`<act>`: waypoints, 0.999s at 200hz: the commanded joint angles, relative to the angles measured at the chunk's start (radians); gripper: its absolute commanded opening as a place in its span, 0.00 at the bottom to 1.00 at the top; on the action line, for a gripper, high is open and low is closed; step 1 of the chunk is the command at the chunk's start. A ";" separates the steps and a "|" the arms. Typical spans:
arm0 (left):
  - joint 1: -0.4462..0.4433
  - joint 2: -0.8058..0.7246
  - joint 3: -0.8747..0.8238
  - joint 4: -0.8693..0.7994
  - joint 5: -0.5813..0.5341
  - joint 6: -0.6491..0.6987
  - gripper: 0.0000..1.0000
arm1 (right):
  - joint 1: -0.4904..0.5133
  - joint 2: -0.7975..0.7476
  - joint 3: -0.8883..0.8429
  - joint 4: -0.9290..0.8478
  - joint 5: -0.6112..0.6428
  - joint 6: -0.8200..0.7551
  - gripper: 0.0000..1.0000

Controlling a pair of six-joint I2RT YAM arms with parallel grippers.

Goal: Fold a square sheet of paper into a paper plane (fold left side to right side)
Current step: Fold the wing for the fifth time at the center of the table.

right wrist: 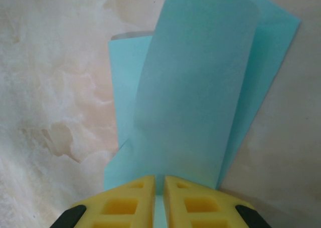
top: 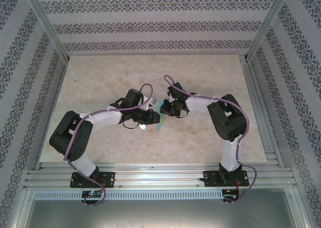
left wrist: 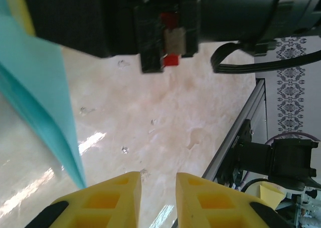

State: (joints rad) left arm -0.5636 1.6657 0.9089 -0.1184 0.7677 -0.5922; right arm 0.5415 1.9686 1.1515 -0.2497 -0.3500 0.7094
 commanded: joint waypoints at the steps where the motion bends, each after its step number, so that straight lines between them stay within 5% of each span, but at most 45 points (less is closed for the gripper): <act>1: -0.028 0.062 0.041 0.052 -0.025 -0.009 0.24 | 0.002 0.059 -0.009 -0.060 0.031 -0.007 0.15; 200: -0.085 0.257 -0.037 -0.022 -0.195 0.066 0.23 | -0.069 0.048 0.052 -0.070 0.047 -0.041 0.15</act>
State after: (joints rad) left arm -0.6056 1.8732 0.9417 -0.0929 0.6342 -0.5537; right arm 0.5198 1.9762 1.1759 -0.2871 -0.3714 0.7044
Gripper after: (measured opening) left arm 0.232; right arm 0.151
